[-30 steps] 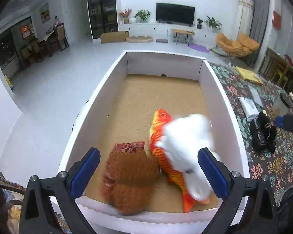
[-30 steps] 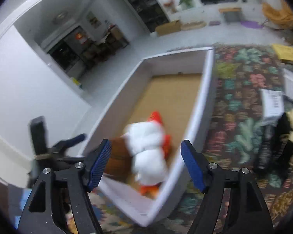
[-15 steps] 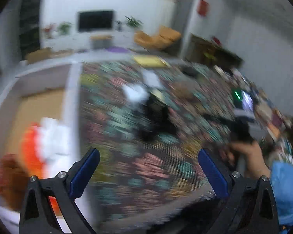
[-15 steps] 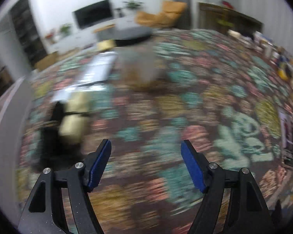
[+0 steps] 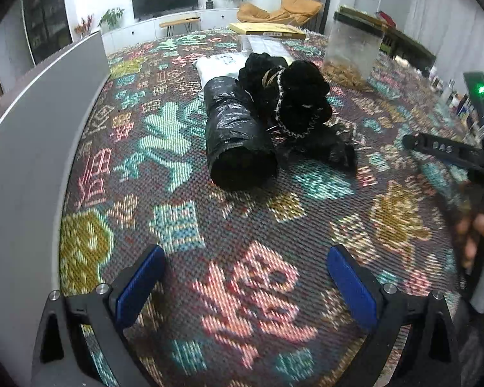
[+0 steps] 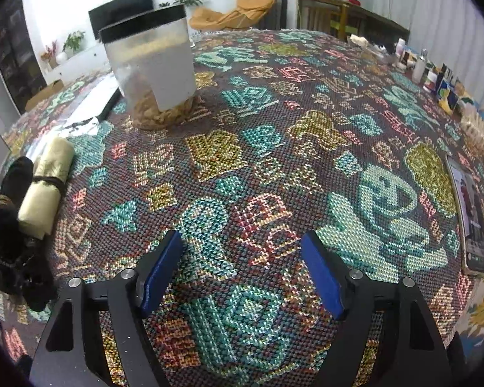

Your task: Organize soft objects

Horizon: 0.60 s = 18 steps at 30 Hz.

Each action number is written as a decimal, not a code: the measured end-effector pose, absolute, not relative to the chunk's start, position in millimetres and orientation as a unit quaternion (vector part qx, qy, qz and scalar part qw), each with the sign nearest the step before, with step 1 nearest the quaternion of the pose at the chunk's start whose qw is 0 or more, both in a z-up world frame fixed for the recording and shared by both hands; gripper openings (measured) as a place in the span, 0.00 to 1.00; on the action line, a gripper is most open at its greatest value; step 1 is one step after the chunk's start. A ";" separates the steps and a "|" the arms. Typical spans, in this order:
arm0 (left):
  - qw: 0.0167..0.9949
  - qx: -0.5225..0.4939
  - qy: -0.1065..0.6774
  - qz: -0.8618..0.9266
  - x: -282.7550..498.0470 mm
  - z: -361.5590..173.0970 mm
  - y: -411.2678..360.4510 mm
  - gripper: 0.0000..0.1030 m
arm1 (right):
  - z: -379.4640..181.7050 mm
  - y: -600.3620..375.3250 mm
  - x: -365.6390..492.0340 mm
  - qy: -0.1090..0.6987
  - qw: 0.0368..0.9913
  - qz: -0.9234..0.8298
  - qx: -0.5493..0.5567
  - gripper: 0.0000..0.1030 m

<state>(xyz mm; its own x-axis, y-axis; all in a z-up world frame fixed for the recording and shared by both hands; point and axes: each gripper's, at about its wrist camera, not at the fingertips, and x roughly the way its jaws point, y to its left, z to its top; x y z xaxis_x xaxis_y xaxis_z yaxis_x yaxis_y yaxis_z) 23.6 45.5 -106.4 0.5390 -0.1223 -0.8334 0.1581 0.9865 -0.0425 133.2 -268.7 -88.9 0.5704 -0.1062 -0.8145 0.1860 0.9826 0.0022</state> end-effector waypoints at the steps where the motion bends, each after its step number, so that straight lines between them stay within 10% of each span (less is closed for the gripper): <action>1: 0.878 0.029 0.471 -0.076 25.2 -108.3 44.7 0.97 | -87.7 -268.6 130.2 0.456 0.885 -0.082 0.045 0.79; 18: 0.892 0.011 0.451 -0.037 72.3 -115.2 62.3 1.00 | -89.4 -269.0 130.1 0.454 0.886 -0.085 0.046 0.86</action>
<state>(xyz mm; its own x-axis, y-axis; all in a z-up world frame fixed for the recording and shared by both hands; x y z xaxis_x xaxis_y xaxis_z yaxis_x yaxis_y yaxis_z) 72.3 62.3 -115.2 0.5903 -0.0572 -0.8052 0.0762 0.9970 -0.0150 130.1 -269.0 -89.4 0.5731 -0.1096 -0.8122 0.1927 0.9812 0.0036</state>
